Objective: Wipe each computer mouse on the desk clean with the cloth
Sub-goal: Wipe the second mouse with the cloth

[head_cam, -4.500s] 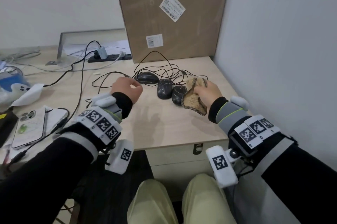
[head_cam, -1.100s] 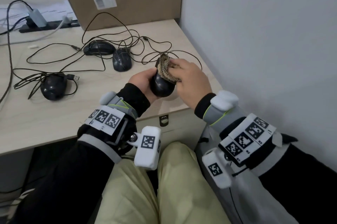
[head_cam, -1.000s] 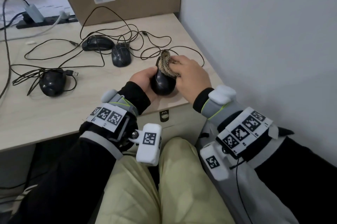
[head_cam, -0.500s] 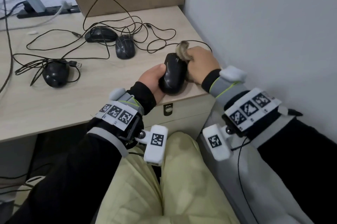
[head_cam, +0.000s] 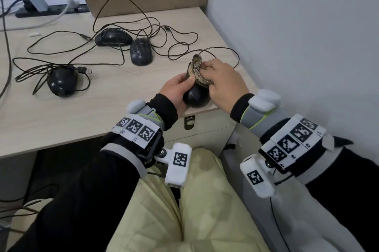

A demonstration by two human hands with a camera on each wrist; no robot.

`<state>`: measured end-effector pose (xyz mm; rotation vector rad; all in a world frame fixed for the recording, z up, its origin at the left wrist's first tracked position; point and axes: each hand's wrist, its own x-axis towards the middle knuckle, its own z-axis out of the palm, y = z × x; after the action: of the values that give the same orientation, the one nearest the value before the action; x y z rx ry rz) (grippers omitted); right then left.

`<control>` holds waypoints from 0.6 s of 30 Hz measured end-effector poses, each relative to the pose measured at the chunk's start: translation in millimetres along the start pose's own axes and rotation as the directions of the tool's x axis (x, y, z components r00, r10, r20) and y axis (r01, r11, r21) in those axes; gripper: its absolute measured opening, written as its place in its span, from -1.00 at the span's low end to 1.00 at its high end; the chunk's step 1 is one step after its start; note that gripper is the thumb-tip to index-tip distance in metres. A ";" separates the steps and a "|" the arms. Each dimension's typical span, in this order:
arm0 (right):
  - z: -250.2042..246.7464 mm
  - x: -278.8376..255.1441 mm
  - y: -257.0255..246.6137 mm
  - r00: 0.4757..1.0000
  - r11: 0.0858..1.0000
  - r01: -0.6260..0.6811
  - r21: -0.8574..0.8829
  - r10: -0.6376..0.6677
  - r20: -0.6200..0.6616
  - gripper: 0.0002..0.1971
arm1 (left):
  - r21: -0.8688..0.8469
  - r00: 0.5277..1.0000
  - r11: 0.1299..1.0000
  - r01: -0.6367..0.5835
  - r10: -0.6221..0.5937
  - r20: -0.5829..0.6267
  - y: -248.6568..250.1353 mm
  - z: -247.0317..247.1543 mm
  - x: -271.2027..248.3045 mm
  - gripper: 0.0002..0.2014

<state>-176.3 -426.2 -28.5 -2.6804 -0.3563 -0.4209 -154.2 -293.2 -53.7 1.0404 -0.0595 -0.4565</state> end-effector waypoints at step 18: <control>-3.6 -5.8 -1.8 0.995 0.991 -0.095 -0.095 0.095 -0.006 -0.61 | 0.010 1.000 1.000 -0.013 0.013 -0.025 -0.5 -4.5 2.6 -0.77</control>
<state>-183.1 -427.2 -26.7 -2.7760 -0.2116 -0.4210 -150.9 -290.7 -56.9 1.0543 -0.0457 -0.4318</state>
